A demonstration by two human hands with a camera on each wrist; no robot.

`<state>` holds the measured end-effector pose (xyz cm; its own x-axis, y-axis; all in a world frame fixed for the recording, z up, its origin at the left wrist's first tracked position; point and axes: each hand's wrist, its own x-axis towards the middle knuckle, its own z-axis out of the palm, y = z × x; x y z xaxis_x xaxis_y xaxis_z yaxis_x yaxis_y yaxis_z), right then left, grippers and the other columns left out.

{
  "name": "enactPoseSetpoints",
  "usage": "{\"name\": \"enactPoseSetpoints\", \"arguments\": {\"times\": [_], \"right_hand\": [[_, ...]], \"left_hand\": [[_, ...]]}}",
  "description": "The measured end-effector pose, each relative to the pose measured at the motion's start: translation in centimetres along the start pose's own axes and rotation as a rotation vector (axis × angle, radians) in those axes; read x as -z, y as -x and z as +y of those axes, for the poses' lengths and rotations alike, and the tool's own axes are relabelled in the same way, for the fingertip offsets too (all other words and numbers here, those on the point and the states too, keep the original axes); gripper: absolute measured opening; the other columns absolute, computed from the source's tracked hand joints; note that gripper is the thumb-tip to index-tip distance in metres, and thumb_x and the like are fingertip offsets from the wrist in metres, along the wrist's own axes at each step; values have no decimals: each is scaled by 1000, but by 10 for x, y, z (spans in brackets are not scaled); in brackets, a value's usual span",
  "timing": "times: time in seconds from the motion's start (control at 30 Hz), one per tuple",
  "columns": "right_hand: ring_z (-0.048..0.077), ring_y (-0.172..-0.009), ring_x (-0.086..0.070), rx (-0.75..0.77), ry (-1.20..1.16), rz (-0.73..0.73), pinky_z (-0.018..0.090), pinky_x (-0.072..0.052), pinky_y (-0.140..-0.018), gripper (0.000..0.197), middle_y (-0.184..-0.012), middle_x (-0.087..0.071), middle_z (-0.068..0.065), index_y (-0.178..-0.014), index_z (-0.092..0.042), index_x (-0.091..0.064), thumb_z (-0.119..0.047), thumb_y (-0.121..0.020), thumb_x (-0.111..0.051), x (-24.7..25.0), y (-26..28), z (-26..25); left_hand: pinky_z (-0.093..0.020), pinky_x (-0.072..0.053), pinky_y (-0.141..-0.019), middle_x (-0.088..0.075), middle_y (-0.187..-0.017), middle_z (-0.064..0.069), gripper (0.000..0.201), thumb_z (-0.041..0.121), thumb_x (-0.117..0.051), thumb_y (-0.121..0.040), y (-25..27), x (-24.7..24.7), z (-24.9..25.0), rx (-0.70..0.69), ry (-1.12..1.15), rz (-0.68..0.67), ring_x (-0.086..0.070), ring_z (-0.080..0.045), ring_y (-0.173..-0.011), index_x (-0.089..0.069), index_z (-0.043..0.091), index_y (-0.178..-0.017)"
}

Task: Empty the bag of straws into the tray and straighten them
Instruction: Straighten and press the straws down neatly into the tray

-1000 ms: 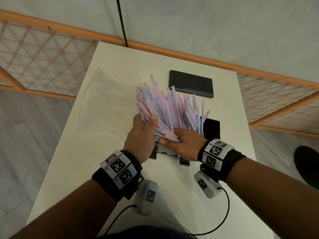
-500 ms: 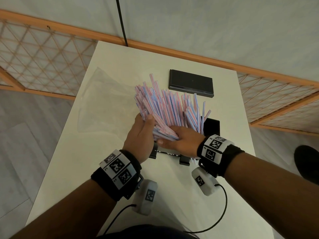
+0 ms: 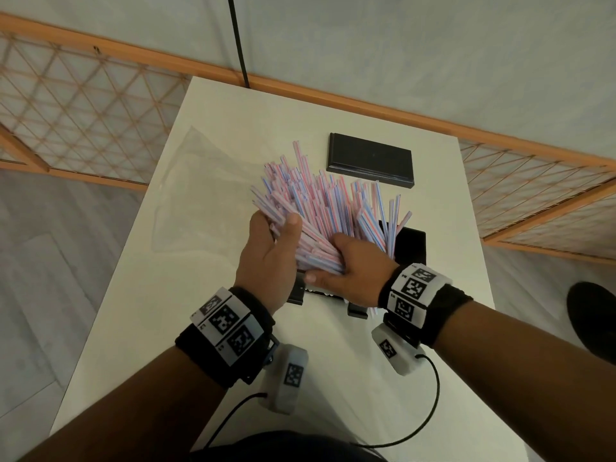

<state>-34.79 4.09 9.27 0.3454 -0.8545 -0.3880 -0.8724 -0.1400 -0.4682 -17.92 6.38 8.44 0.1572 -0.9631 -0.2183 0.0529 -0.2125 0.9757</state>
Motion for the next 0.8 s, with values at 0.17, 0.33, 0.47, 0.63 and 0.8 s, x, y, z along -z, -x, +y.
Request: {"name": "enactPoseSetpoints", "arguments": {"times": [0.17, 0.33, 0.47, 0.63, 0.8], "right_hand": [[13, -80, -56, 83, 26, 196, 27, -43, -69, 45, -93, -62, -3, -109, -17, -61, -53, -84, -71, 1, 19, 5], [17, -70, -57, 4, 57, 325, 26, -39, -63, 31, -78, -64, -1, -88, -17, -64, -46, -83, -73, 11, 52, 19], [19, -79, -61, -378, 59, 289, 26, -43, -68, 36, -86, -65, -4, -95, -17, -58, -48, -82, -73, 31, 57, 36], [23, -87, -60, -515, -16, 164, 25, -42, -61, 43, -97, -63, 1, -106, -19, -55, -47, -79, -74, 27, 23, 44], [28, -97, -61, -494, -54, 208, 29, -44, -79, 54, -111, -63, 5, -127, -18, -48, -41, -85, -71, 16, 6, 36]], "left_hand": [[-51, -52, -96, -66, -103, 10, 66, 67, -43, -84, 0, 0, -7, -1, -158, -35, -66, -19, -100, -47, 20, -129], [-52, -51, -98, -67, -102, 5, 79, 74, -52, -75, 4, 0, -5, 42, -108, -34, -66, -20, -101, -48, 16, -129], [-56, -49, -100, -69, -109, -3, 78, 73, -59, -72, 1, -1, -14, 78, -74, -46, -66, -30, -107, -48, 19, -128], [-54, -50, -98, -69, -103, 0, 75, 72, -55, -72, 1, -3, -13, 58, -95, -75, -67, -27, -102, -51, 16, -122], [-50, -50, -99, -69, -96, 6, 55, 67, -55, -78, 1, -1, -12, 99, -120, -71, -66, -21, -98, -52, 23, -111]]}}
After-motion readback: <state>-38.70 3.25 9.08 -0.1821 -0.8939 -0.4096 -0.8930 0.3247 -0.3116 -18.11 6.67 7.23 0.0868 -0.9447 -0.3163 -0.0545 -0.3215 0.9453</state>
